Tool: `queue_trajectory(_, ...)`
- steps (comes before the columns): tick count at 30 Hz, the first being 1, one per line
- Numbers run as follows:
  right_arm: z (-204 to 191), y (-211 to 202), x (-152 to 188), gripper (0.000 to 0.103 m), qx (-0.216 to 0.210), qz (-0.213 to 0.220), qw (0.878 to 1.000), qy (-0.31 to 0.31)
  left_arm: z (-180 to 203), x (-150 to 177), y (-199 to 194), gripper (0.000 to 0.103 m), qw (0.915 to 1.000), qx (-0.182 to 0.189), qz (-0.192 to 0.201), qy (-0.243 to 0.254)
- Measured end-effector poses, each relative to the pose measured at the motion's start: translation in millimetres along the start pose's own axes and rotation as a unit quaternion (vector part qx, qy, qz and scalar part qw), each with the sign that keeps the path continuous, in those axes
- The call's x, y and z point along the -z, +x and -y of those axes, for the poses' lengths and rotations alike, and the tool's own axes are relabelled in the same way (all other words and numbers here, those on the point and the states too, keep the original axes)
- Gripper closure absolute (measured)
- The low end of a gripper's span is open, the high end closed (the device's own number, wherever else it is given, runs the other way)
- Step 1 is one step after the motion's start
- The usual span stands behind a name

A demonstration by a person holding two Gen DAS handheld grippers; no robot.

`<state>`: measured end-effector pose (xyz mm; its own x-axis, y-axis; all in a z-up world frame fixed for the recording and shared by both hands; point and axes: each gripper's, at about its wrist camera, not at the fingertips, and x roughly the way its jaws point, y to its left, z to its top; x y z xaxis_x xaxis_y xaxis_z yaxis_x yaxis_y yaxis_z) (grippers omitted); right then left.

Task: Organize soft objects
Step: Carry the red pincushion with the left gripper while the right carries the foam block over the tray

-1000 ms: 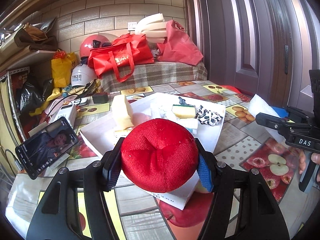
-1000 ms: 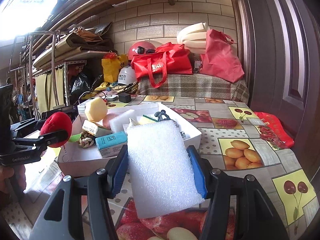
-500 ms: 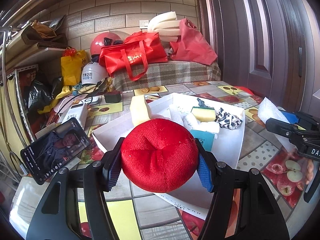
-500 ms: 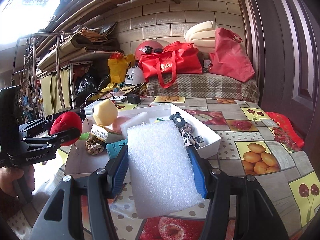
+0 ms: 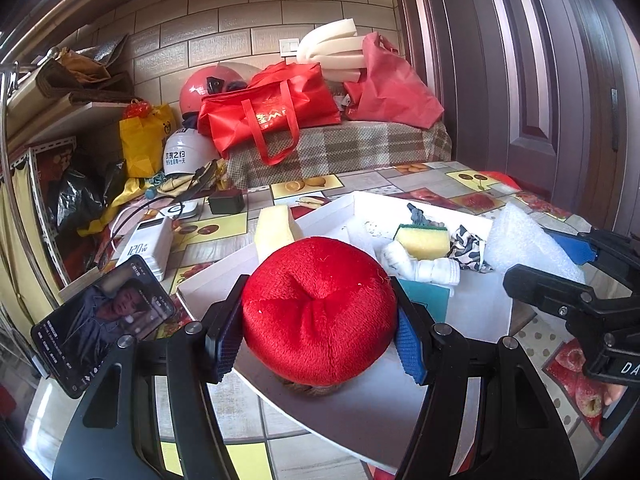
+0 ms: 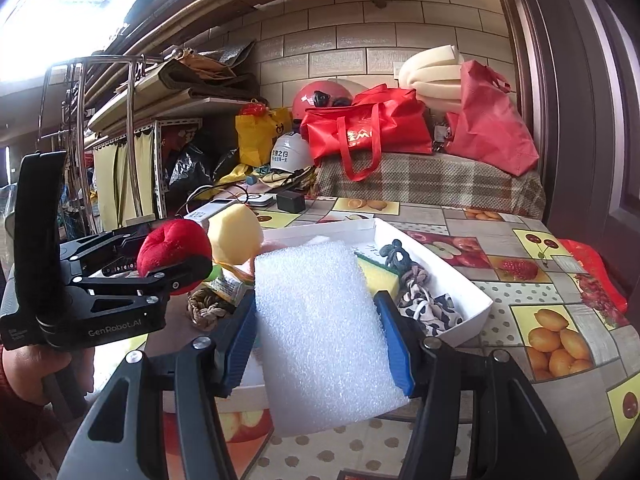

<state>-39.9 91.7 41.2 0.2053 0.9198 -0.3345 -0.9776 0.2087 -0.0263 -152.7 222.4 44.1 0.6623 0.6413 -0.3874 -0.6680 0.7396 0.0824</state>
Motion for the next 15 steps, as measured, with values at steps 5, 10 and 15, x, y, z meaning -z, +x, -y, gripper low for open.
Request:
queue_trajectory(5, -6.9, 21.4, -5.7, 0.045, -0.017, -0.022, 1.0, -0.008, 1.1, -6.1, 22.0, 0.038, 0.9993, 0.02, -0.032, 0.002)
queue_trajectory(10, 2.6, 48.1, -11.8, 0.045, -0.018, -0.051, 0.999, 0.006, -5.5, -12.5, 40.2, 0.038, 0.9989, 0.011, -0.045, 0.001)
queue_trajectory(15, 23.1, 72.5, -19.6, 0.045, 0.019, -0.063, 0.997, 0.031, -18.1, -17.9, 60.1, 0.038, 0.9978, -0.012, -0.06, -0.023)
